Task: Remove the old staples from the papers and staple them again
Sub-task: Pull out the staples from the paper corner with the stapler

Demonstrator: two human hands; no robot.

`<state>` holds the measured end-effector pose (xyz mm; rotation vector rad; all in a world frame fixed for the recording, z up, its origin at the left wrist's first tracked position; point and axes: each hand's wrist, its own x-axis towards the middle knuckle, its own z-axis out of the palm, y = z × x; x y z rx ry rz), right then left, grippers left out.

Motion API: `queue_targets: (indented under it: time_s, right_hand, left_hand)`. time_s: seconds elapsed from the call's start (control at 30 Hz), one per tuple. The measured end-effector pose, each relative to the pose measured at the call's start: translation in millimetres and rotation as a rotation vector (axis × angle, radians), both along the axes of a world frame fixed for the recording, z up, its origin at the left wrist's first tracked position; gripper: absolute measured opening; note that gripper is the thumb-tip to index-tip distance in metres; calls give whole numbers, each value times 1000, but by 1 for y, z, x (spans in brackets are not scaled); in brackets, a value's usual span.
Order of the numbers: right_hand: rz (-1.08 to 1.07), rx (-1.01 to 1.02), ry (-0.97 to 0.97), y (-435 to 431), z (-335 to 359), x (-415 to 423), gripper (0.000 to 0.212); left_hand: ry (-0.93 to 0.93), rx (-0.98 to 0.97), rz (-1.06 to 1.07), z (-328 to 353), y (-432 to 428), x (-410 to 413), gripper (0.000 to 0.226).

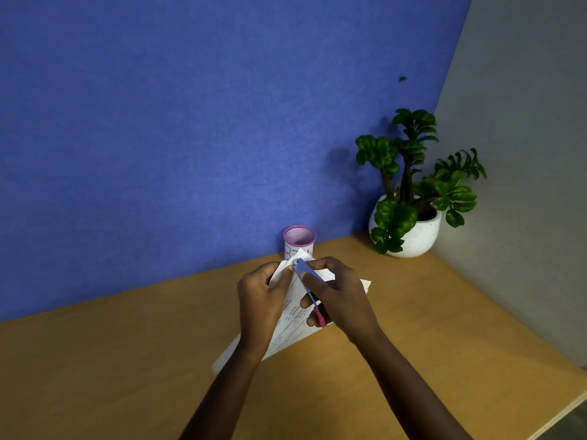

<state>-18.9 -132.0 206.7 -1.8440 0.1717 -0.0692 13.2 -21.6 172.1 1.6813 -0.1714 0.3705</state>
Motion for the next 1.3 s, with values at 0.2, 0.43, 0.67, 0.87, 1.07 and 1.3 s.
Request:
queue_targets:
  time_s: [0.2, 0.43, 0.67, 0.87, 1.07, 1.3]
  right_hand:
    - [-37, -265, -138, 0, 0, -1, 35]
    - [-129, -443, -210, -14, 3, 5, 35]
    - [-6, -272, -146, -19, 7, 2, 31]
    - [56, -243, -106, -16, 9, 0, 25]
    - [67, -280, -130, -14, 10, 0, 21]
    - [2, -604, -243, -10, 4, -2, 28]
  left_hand:
    - [-36, 61, 22, 5, 1, 1, 21]
    - [-14, 29, 1, 8, 2, -1, 26]
    - [139, -162, -102, 17, 1, -5, 28]
    - [172, -211, -144, 22, 1, -7, 27]
    - [155, -157, -146, 21, 2, -3, 24]
    - [153, -71, -130, 15, 4, 1, 21]
